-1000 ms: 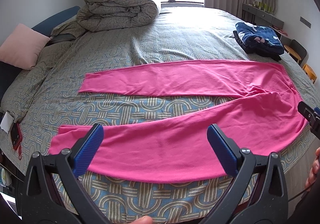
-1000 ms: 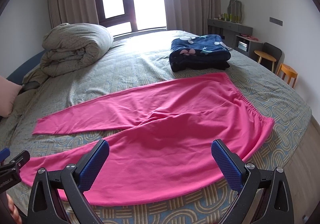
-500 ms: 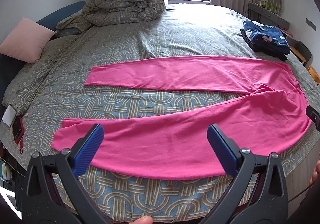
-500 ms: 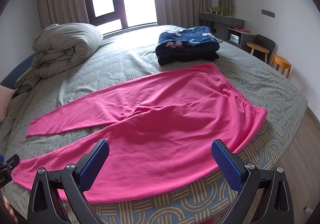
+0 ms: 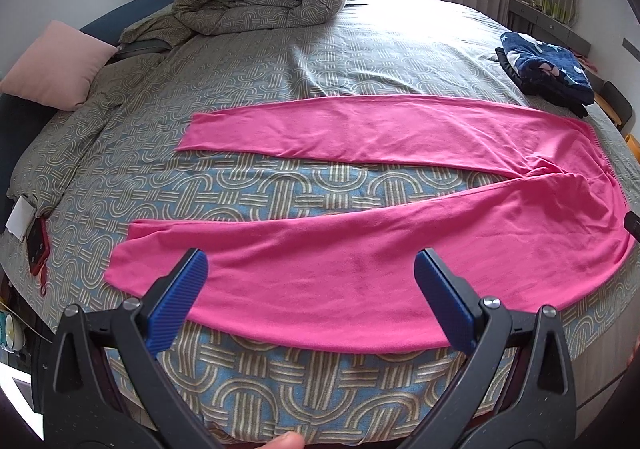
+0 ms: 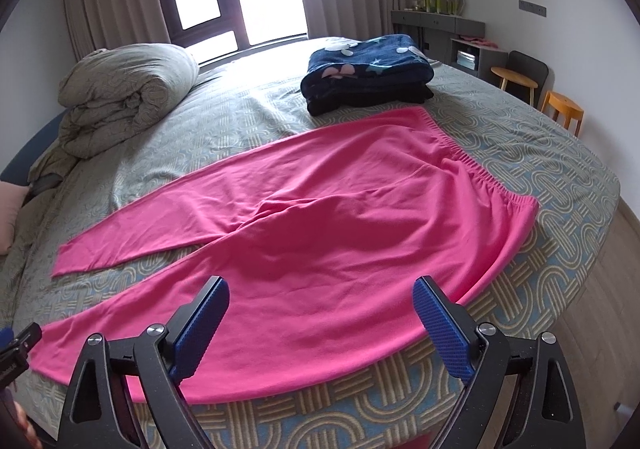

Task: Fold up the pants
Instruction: 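Grasp a pink leg cuff with the left tool while the right tool grasps the waistband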

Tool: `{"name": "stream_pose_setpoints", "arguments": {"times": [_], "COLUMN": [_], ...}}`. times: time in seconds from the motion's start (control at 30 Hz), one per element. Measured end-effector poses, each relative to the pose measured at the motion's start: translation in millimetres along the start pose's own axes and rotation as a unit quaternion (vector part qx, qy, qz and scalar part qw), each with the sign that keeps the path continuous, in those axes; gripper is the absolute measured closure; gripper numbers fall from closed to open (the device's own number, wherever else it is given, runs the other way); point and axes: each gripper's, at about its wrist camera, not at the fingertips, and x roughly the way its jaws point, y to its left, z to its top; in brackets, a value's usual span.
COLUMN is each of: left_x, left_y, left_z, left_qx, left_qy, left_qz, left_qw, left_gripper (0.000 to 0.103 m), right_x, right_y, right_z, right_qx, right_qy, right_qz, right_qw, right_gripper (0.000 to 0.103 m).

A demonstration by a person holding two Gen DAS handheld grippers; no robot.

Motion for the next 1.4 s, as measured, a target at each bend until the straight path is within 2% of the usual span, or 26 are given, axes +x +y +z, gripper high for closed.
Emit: {"name": "stream_pose_setpoints", "arguments": {"times": [0.2,0.3,0.37,0.47,0.7,0.83,0.9,1.07,1.13,1.23,1.3,1.33,1.4], "left_x": [3.1,4.7,8.1,15.1,20.5,25.7,31.5,51.5,58.1,70.6,79.9,82.9,83.8], "left_y": [2.0,4.3,13.5,44.2,128.9,153.7,158.2,157.7,156.4,156.2,156.0,155.3,153.8], "left_z": [-1.7,-3.7,-7.4,-17.3,-55.6,-73.0,-75.4,-66.5,-62.9,-59.8,-59.8,-60.2,-59.3], "left_qx": [-0.003,0.003,0.000,-0.029,-0.123,-0.166,-0.183,-0.210,-0.214,-0.230,-0.242,-0.246,-0.243], "left_qy": [0.004,0.006,0.014,0.032,0.062,0.090,0.099,0.109,0.113,0.127,0.143,0.149,0.148], "left_qz": [0.004,0.005,0.004,-0.002,0.027,0.013,-0.004,-0.046,-0.054,-0.075,-0.090,-0.092,-0.091], "left_qw": [1.0000,1.0000,0.9999,0.9991,0.9901,0.9819,0.9782,0.9705,0.9687,0.9619,0.9556,0.9534,0.9542], "left_gripper": [0.000,0.000,0.000,0.000,0.000,0.002,0.009,0.012,0.019,0.040,0.059,0.060,0.060], "right_x": [7.1,9.4,11.3,14.3,16.0,18.8,21.9,28.4,30.6,33.5,37.3,38.1,39.2], "right_y": [-1.4,-2.9,-8.0,-25.6,-84.5,-108.7,-117.6,-134.5,-139.1,-147.6,-154.8,-158.4,-164.2], "right_z": [-2.9,-3.6,-3.6,-3.5,-3.7,-4.4,-4.7,-6.5,-8.2,-10.3,-11.1,-11.8,-13.4], "right_qx": [0.000,0.001,0.007,0.031,0.096,0.123,0.138,0.173,0.179,0.193,0.209,0.217,0.229], "right_qy": [0.014,0.020,0.029,0.042,0.051,0.054,0.056,0.061,0.062,0.066,0.069,0.070,0.070], "right_qz": [0.004,0.010,0.019,0.027,-0.004,-0.020,-0.018,-0.003,-0.004,-0.005,-0.001,0.002,0.003], "right_qw": [1.000,1.000,0.999,0.998,0.994,0.991,0.989,0.983,0.982,0.979,0.975,0.974,0.971], "right_gripper": [0.024,0.034,0.043,0.049,0.049,0.049,0.049,0.049,0.049,0.049,0.049,0.049,0.049]}}
